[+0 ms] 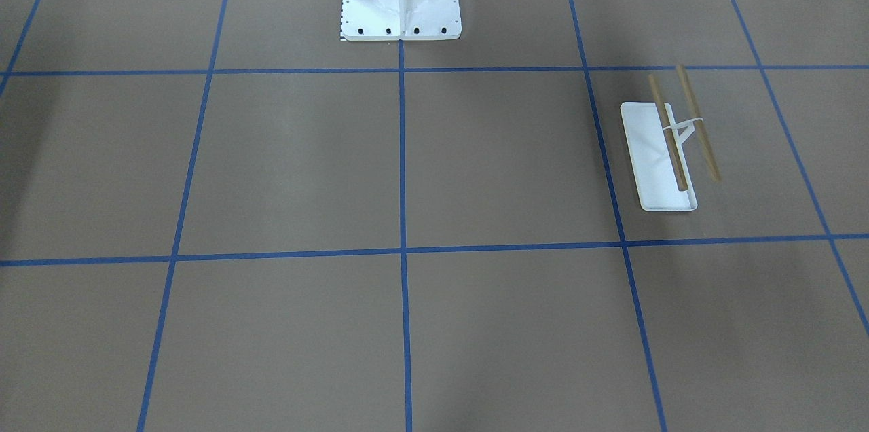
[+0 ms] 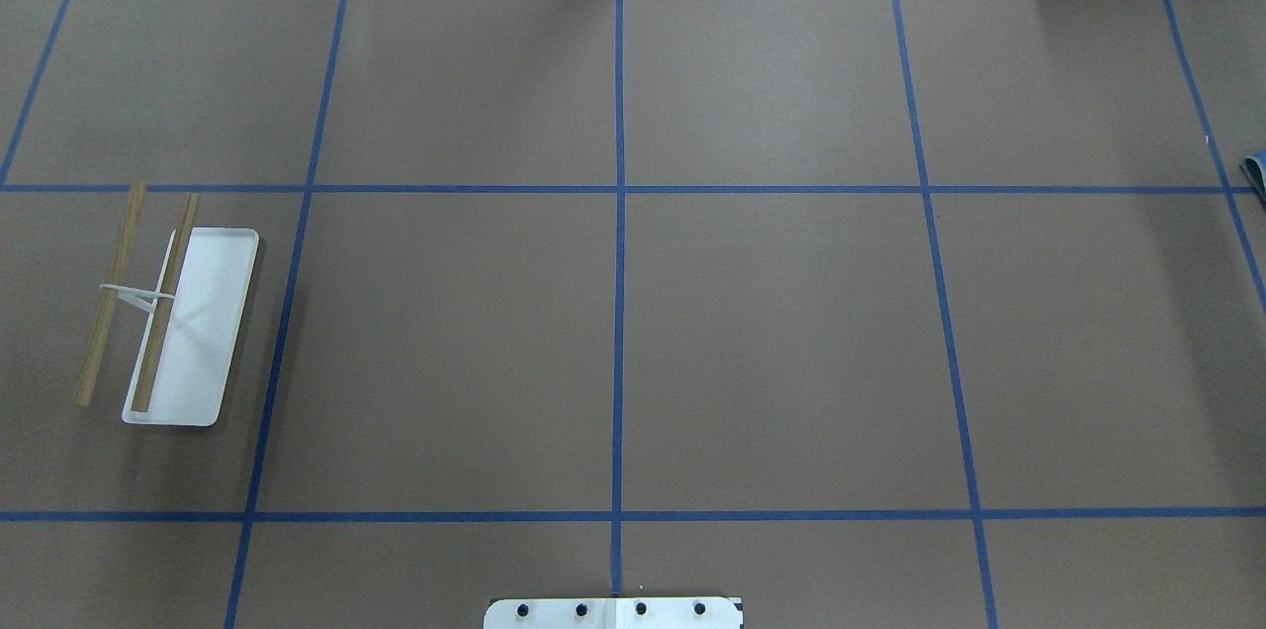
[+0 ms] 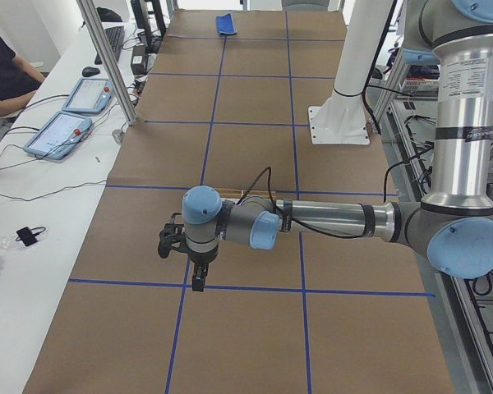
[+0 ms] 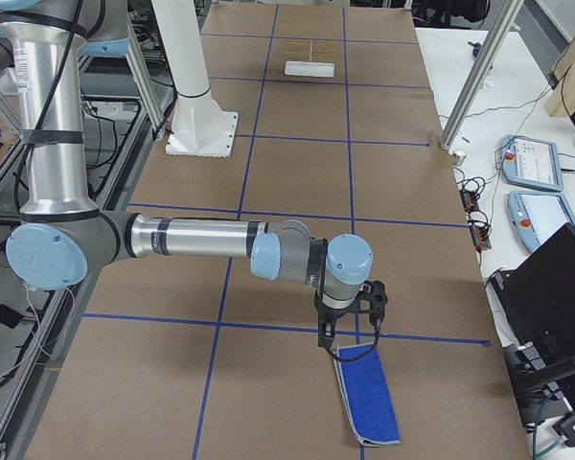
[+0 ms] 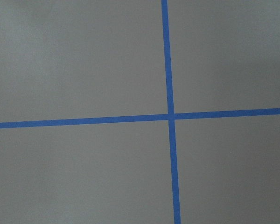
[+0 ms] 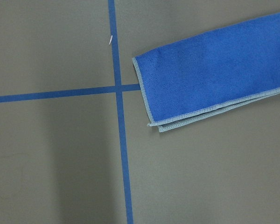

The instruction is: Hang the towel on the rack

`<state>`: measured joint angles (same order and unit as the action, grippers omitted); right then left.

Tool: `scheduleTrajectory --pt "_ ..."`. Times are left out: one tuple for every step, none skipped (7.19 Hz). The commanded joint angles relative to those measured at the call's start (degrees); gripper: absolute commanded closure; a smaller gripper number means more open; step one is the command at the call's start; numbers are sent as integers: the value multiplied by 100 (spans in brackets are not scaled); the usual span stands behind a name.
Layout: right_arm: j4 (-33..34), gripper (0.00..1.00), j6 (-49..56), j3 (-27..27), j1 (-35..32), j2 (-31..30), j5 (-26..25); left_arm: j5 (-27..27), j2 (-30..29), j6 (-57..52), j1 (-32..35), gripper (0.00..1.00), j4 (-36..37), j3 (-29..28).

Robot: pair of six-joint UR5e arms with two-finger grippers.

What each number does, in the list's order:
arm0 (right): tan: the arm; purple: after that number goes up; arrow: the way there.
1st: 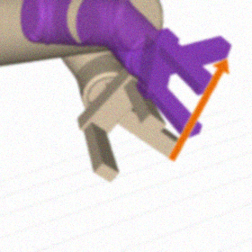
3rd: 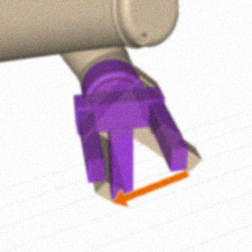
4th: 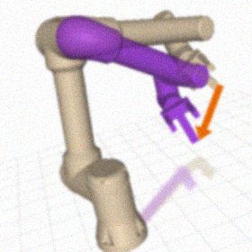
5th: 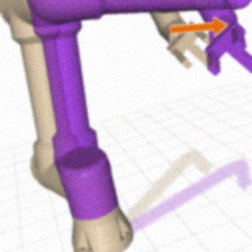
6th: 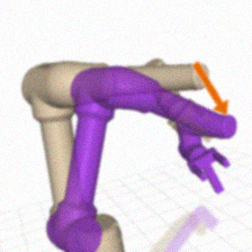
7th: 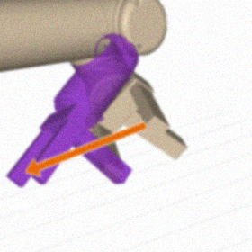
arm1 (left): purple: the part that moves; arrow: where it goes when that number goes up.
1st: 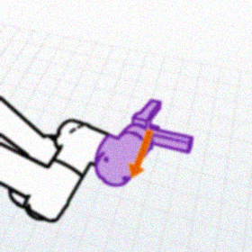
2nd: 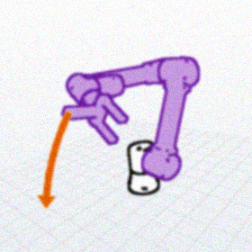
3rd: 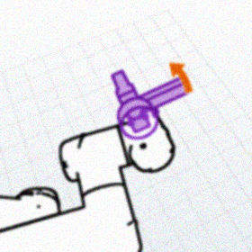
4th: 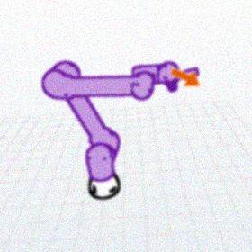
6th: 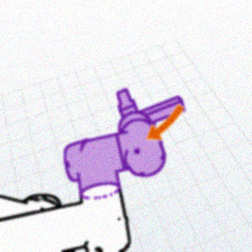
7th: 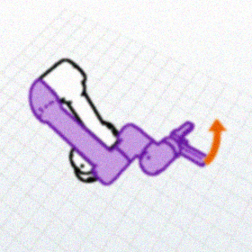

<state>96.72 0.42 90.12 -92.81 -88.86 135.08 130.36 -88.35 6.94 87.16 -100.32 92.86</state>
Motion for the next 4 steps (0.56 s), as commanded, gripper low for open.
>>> scheduleTrajectory --pt "-21 0 2 6 0 0 18 6 -6 0 -6 2 -5 -5" --pt "-21 0 2 14 0 9 27 24 -6 0 2 2 4 4" --pt "48 0 -7 223 0 -26 306 68 -6 -9 2 2 -57 47" --pt "-12 0 19 252 0 -209 395 59 -15 -9 -24 2 -75 -13"
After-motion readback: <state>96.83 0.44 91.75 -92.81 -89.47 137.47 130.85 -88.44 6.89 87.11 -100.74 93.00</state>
